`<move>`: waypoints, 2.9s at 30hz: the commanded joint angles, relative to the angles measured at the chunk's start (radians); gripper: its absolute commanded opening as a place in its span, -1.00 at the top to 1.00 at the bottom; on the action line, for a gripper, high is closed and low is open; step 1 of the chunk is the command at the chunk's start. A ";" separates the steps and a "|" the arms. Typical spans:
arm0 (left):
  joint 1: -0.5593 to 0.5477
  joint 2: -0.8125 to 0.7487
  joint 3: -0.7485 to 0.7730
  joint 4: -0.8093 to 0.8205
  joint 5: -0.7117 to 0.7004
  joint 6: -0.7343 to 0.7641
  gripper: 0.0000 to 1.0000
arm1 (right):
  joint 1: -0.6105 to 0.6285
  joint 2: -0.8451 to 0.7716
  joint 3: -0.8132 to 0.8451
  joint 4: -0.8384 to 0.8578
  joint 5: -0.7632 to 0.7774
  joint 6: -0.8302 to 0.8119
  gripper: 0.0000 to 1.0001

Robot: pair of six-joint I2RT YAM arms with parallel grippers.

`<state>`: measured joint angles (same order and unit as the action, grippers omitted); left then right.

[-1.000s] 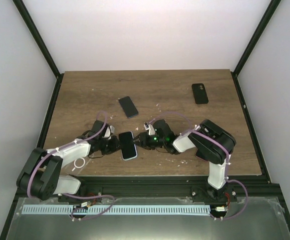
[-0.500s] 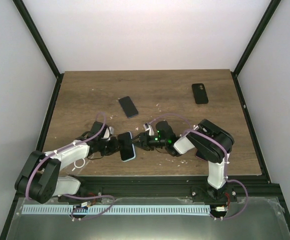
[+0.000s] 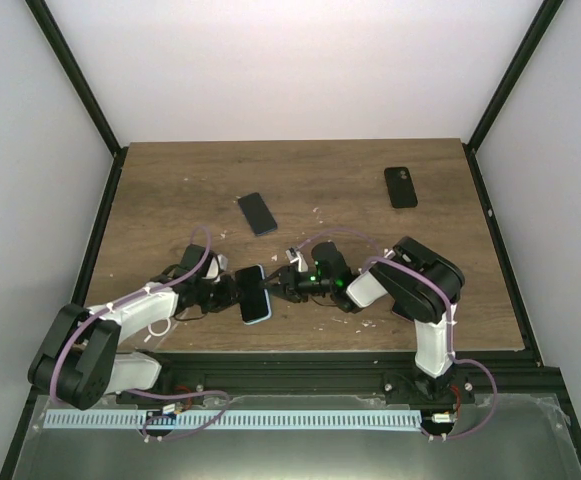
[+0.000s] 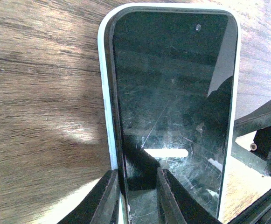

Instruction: Put the phone into the phone case

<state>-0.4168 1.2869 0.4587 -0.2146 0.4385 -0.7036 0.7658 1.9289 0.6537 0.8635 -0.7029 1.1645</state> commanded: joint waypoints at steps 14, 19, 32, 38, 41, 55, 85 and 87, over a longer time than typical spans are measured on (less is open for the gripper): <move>-0.008 -0.015 -0.024 0.051 0.048 -0.005 0.52 | 0.020 0.069 0.061 0.129 -0.171 0.123 0.08; -0.008 -0.014 -0.023 0.042 0.034 -0.002 0.53 | 0.022 0.105 0.056 0.259 -0.207 0.211 0.07; -0.008 -0.024 -0.011 0.022 0.019 0.007 0.54 | 0.032 0.072 0.062 0.095 -0.158 0.114 0.28; -0.008 -0.041 -0.002 0.001 0.030 -0.004 0.52 | 0.032 0.030 0.104 -0.161 -0.070 -0.071 0.55; -0.007 -0.073 0.001 -0.008 0.058 -0.024 0.45 | 0.030 0.007 0.104 -0.201 -0.054 -0.121 0.66; 0.075 -0.417 0.217 -0.347 0.074 0.004 -0.55 | -0.013 -0.177 -0.040 0.070 -0.163 -0.060 0.81; 0.098 -0.757 0.052 0.160 0.487 -0.401 -0.29 | -0.013 -0.495 -0.076 0.456 -0.135 0.209 0.81; 0.091 -0.764 0.040 0.168 0.489 -0.411 -0.23 | -0.012 -0.493 -0.074 0.458 -0.119 0.208 0.81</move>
<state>-0.3153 0.5400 0.5270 -0.1089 0.8913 -1.0664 0.7597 1.4715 0.5545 1.2507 -0.8825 1.3743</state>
